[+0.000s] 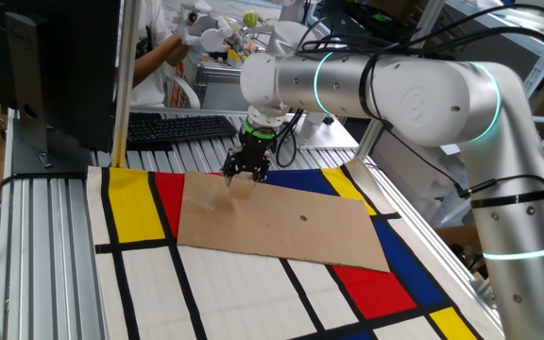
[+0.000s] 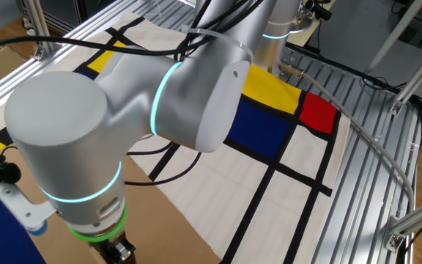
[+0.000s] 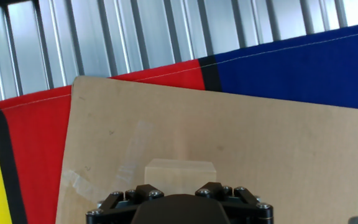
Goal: Grab the block and place it at the designated location
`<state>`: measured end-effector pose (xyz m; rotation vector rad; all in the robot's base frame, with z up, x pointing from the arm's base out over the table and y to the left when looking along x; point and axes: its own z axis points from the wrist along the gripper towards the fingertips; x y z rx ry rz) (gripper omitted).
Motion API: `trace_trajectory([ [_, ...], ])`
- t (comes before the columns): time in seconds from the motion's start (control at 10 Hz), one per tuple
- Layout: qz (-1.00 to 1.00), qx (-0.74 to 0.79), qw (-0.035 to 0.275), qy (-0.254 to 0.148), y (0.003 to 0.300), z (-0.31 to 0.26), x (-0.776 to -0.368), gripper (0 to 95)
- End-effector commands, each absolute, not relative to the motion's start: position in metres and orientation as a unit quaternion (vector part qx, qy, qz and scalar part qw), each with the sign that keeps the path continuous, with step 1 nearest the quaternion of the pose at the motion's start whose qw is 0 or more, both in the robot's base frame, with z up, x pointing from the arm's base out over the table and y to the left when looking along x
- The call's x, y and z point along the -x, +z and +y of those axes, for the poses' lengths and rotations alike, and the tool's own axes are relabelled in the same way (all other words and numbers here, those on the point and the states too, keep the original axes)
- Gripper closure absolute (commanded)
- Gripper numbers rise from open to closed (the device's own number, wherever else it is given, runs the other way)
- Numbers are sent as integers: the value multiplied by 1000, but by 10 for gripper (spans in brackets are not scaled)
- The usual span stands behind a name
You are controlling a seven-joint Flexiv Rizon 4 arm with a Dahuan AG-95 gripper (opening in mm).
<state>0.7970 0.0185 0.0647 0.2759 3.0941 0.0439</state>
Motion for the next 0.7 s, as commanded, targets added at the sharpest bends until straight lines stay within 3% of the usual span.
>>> trace_trajectory([
  [0.1, 996, -88, 15, 10, 65, 16, -799, 950],
  [0.7, 995, -93, 19, 14, 62, -22, -784, 950],
])
